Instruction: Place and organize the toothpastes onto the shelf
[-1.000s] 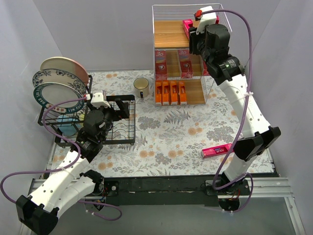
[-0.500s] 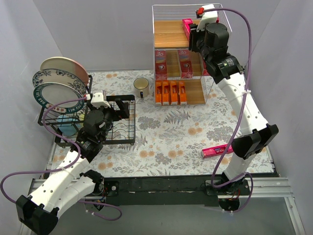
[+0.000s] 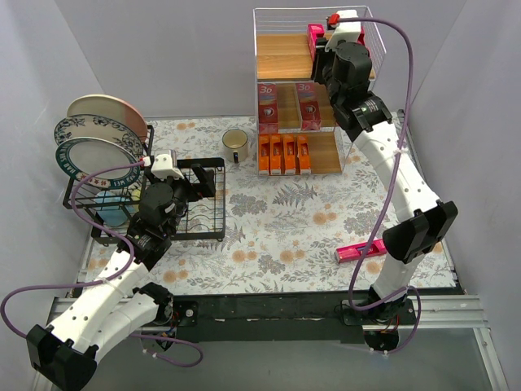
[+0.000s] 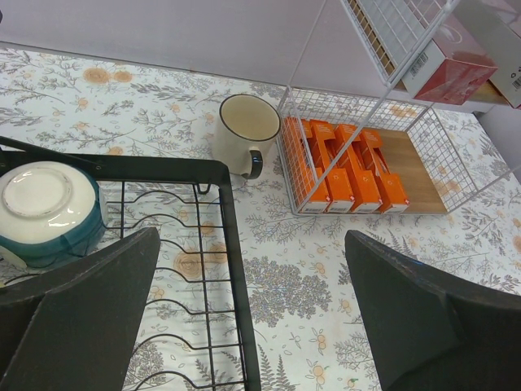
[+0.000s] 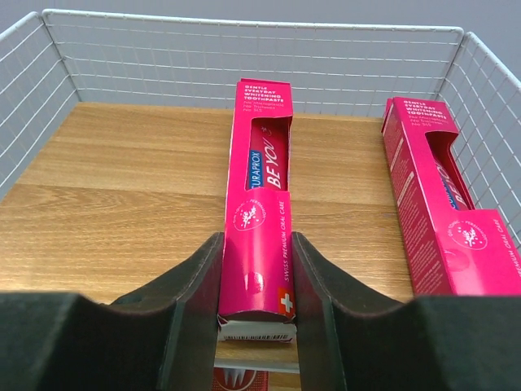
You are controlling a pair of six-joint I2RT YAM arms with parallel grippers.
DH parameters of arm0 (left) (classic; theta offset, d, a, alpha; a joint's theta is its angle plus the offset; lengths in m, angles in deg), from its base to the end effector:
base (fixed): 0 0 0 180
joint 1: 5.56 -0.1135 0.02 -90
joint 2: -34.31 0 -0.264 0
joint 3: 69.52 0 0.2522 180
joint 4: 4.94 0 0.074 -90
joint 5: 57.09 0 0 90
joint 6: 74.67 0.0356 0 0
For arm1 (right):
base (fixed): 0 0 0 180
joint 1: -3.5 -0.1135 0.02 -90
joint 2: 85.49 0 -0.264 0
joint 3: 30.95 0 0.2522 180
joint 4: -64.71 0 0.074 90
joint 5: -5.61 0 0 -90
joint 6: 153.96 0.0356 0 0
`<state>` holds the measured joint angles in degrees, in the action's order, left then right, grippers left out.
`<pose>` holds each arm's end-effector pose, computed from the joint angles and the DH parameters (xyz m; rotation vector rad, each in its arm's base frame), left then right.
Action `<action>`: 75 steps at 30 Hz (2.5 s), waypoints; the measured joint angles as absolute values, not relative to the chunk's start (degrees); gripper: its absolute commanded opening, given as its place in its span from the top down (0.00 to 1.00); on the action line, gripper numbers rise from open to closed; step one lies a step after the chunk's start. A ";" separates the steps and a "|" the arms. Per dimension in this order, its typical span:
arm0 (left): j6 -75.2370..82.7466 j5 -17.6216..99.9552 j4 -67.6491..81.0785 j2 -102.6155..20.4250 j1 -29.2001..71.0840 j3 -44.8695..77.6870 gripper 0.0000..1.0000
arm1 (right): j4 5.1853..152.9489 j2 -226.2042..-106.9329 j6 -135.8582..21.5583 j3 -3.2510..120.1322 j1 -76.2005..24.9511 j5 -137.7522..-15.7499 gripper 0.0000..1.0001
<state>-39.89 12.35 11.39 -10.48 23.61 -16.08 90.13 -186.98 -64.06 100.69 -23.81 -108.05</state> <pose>0.1705 -0.0809 0.3231 -0.6605 1.6319 -0.7873 0.3592 0.1694 0.5077 -0.0232 1.4955 0.0757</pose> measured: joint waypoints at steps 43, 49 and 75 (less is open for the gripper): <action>-39.95 13.22 11.91 -8.52 23.52 -16.08 0.02 | 113.37 -141.08 -39.39 32.56 -16.25 -110.76 0.04; -39.95 13.88 11.89 -7.14 23.52 -16.08 0.02 | 119.97 -135.53 -26.58 19.89 -12.86 -108.40 0.02; -39.71 14.91 11.32 -10.14 23.52 -16.08 0.02 | 100.69 -150.20 -20.87 11.69 -11.96 -94.61 0.48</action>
<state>-39.71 14.91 11.32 -10.14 23.52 -16.08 100.69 -150.20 -20.87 11.69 -11.96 -94.61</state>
